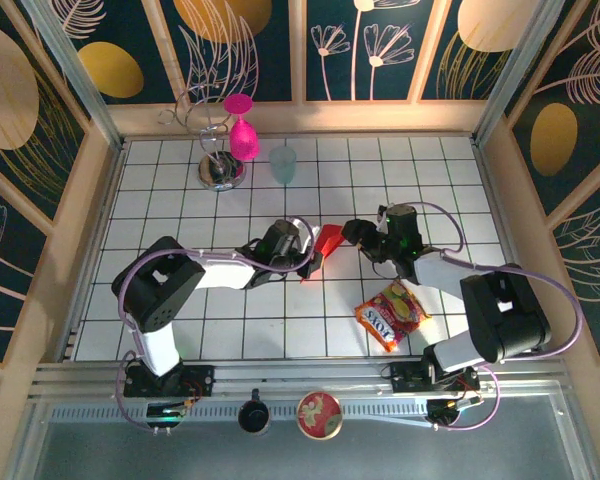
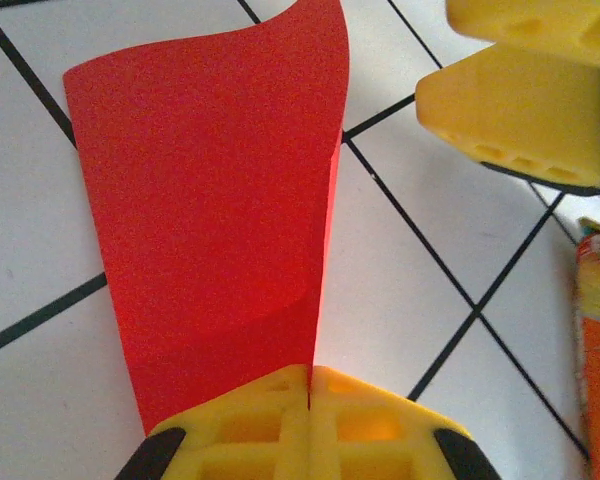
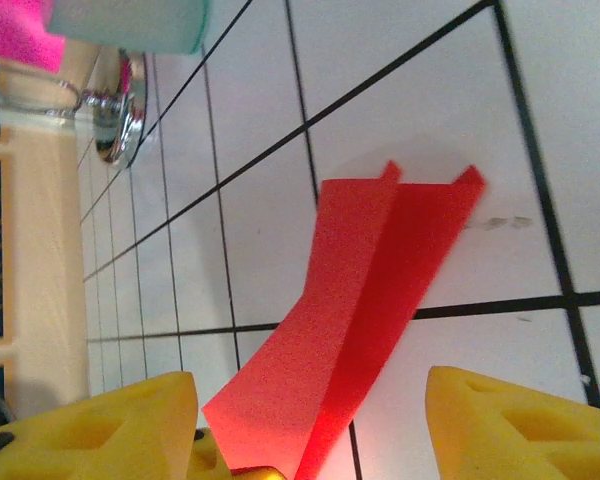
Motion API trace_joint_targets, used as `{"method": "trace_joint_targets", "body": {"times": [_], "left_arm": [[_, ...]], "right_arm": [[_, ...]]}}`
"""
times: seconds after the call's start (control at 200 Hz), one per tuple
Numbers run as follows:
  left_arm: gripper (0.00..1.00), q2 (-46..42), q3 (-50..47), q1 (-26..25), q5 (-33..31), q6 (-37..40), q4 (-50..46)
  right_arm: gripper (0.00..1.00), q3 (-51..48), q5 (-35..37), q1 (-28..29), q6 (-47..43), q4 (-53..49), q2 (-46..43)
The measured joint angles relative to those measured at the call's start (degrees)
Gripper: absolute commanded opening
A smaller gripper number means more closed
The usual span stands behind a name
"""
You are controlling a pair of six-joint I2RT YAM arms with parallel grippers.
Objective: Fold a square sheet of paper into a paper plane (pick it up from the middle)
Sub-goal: Fold the wing for the fifth time at the center of the table.
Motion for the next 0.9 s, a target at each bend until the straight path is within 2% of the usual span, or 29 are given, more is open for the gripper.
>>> {"method": "trace_joint_targets", "body": {"times": [0.145,0.461,0.901], "left_arm": [[0.00,1.0,0.0,1.9,6.2,-7.6,1.2],[0.00,2.2,-0.8,4.7,15.1,-21.6,8.3],[0.00,6.0,-4.1,6.6,20.2,-34.9,18.4]], "right_arm": [[0.64,-0.1,-3.3,0.0,-3.8,2.0,1.6],[0.66,-0.1,-8.1,-0.2,-9.5,2.6,5.5],[0.67,4.4,-11.1,-0.2,-11.4,2.6,12.2]]}}
